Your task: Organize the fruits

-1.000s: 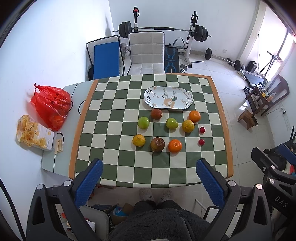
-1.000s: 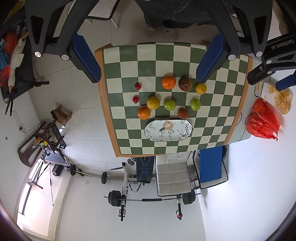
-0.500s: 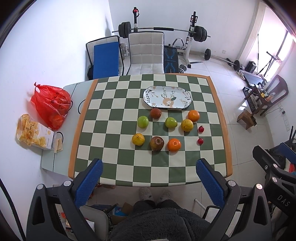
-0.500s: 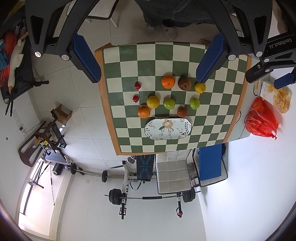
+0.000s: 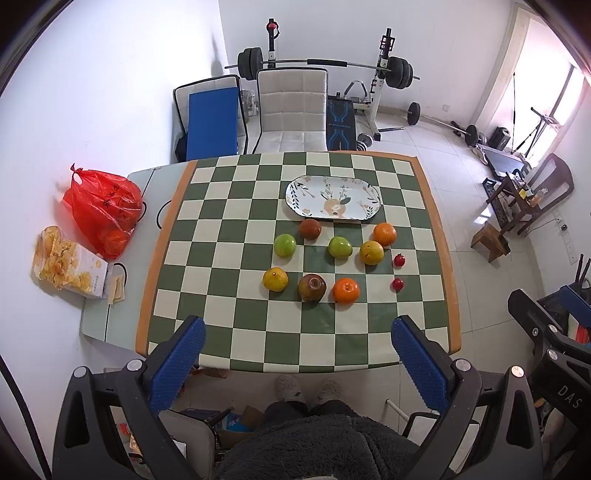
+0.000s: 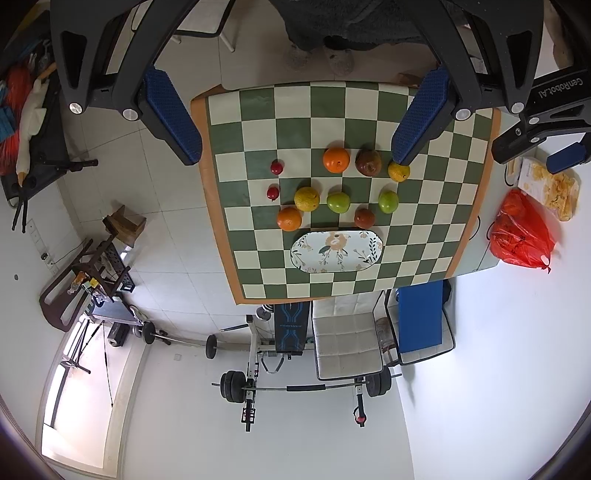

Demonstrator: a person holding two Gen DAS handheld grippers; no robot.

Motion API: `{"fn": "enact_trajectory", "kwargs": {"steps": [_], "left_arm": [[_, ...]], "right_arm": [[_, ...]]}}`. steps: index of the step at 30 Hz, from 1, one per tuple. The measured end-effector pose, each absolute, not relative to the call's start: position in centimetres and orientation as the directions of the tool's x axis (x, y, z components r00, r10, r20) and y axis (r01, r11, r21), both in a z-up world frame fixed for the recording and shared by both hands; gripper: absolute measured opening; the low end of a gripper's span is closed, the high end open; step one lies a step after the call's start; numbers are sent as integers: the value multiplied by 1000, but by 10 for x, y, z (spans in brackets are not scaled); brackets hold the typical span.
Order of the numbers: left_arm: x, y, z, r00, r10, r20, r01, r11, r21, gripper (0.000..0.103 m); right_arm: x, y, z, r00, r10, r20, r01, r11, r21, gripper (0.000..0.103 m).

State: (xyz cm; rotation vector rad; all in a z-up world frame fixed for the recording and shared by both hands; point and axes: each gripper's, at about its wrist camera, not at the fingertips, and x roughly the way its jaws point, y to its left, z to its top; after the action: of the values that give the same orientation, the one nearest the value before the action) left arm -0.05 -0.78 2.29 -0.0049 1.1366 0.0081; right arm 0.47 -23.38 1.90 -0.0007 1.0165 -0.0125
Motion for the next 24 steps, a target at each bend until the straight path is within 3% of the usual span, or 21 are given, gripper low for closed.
{"fn": "enact_trajectory", "kwargs": {"steps": [24], "left_arm": [[-2, -9, 27, 431, -1, -903, -10, 1000, -6, 103]], "right_arm": [[9, -236, 46, 543, -7, -839, 5, 1000, -5, 103]]}}
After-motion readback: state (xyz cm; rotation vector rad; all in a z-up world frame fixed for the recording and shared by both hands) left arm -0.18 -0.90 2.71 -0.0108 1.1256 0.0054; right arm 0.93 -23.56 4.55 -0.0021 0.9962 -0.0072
